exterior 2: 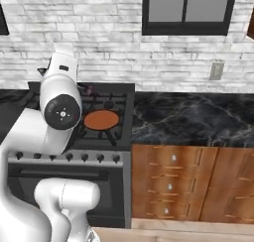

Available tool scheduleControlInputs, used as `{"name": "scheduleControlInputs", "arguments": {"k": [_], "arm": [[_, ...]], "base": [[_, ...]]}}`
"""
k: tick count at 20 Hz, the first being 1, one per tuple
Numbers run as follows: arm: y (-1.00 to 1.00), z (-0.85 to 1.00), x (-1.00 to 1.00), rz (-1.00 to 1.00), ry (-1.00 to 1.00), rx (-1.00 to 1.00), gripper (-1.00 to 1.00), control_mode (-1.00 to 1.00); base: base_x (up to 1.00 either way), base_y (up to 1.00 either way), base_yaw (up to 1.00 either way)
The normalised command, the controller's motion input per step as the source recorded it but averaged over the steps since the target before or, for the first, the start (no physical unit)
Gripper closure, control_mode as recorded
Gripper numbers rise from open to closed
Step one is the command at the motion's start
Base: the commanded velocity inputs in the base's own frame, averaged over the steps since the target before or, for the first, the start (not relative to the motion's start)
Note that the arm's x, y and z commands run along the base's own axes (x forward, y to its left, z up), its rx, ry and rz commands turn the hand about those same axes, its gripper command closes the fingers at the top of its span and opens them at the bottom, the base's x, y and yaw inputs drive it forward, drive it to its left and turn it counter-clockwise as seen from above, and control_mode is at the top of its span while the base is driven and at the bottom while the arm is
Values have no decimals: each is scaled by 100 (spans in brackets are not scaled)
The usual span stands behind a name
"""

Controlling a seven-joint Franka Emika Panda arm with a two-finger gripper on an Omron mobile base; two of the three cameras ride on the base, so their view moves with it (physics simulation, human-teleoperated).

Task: Retrieve the fish from the fridge and place it on the saucepan with marinade on the stove.

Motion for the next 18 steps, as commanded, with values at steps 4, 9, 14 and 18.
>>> {"name": "scheduleControlInputs", "arguments": {"k": [4, 9, 14, 18], "arm": [[0, 0, 0, 0, 0, 0, 100, 100], [0, 0, 0, 0, 0, 0, 100, 100], [0, 0, 0, 0, 0, 0, 100, 100], [0, 0, 0, 0, 0, 0, 100, 100]], "base": [[77, 0, 2], [79, 0, 0], [76, 0, 0], [38, 1, 0]]}}
